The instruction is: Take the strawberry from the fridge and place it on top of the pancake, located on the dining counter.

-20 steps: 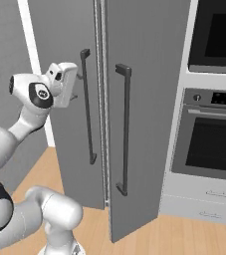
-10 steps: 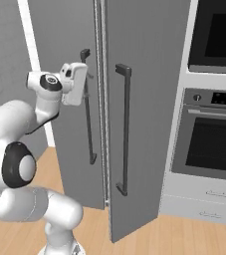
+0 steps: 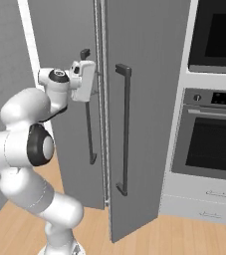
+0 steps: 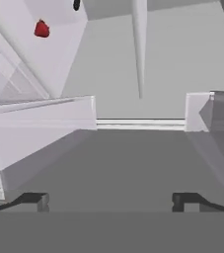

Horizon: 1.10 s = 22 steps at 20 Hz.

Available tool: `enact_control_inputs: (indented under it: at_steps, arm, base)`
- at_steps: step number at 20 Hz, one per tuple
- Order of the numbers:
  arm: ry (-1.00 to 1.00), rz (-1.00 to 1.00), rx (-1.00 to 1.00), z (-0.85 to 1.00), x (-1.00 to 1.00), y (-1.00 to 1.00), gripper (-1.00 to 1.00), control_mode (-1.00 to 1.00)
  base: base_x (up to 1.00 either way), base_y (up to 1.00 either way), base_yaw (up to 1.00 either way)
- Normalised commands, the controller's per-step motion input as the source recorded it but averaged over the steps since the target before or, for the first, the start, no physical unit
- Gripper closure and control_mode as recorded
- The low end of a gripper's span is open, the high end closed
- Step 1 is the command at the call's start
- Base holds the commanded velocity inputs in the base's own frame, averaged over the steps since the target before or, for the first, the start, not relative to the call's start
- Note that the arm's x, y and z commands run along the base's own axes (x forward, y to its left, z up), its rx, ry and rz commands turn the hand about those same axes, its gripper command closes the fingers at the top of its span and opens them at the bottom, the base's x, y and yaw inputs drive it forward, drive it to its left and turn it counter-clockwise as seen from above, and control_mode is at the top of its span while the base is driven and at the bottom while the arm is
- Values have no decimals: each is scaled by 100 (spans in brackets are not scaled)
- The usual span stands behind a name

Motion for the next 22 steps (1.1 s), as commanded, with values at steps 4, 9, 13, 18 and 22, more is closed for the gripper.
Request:
enact_control_inputs:
  at_steps: [4, 9, 13, 18, 22]
  arm:
    - [0, -4, 0, 0, 0, -79, -100, -100]
    - [-7, -3, 0, 0, -25, -91, -100, -100]
    - [-20, -4, 2, 0, -73, -97, -100, -100]
    - [-13, -6, 3, 8, -44, -99, -100, -100]
    - [-6, -4, 9, 12, -9, -100, -100, -100]
  base:
    - [0, 0, 0]
    - [0, 0, 0]
    - [0, 0, 0]
    - [0, 0, 0]
    - [0, 0, 0]
